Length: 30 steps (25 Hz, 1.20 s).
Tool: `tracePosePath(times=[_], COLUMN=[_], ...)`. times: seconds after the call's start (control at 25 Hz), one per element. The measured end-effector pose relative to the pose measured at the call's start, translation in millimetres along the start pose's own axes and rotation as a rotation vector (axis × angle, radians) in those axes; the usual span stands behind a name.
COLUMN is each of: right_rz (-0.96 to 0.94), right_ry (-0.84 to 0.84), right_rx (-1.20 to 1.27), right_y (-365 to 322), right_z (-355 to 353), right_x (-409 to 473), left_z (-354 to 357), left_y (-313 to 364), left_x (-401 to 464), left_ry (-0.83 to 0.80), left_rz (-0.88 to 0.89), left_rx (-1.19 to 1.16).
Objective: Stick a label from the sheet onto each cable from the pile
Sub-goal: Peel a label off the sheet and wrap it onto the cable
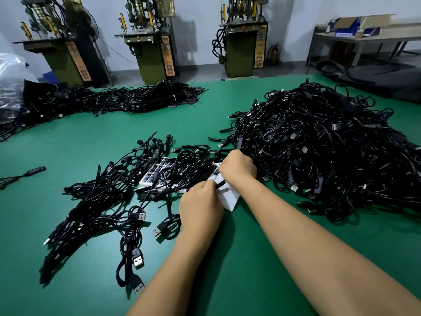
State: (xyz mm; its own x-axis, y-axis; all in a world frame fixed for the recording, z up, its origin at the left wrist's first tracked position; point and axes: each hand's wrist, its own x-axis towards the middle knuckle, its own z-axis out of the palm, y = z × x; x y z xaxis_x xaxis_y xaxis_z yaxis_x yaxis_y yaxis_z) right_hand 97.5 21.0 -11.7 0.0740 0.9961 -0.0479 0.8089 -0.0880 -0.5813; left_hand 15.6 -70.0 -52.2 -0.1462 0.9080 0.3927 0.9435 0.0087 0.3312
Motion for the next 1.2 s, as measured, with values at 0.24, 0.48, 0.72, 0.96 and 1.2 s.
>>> tracePosePath(times=[0.24,0.48,0.72,0.96,1.2], right_rz=[-0.101,-0.248,-0.352,-0.429,-0.424], right_ry=[-0.043,-0.003,0.032,0.132,0.231], right_rx=[-0.084,-0.175,-0.264,-0.170,0.257], right_y=[4.0,10.6,11.4,15.9,25.7], right_z=[2.9,9.6,13.6,15.6,0.2], right_x=[2.0,6.7,10.9,6.6,-8.7], left_z=[0.7,-0.4,-2.0,-4.3,-4.8], left_y=[-0.7,-0.9,0.2,1.2,-0.4], left_x=[0.9,0.8,0.7,-0.2,-0.6], left_ry=[-0.005,-0.030,-0.043,-0.034,-0.032], left_rz=[-0.003,-0.013,-0.012,0.000,0.001], left_rx=[0.013,0.013,0.000,0.008,0.016])
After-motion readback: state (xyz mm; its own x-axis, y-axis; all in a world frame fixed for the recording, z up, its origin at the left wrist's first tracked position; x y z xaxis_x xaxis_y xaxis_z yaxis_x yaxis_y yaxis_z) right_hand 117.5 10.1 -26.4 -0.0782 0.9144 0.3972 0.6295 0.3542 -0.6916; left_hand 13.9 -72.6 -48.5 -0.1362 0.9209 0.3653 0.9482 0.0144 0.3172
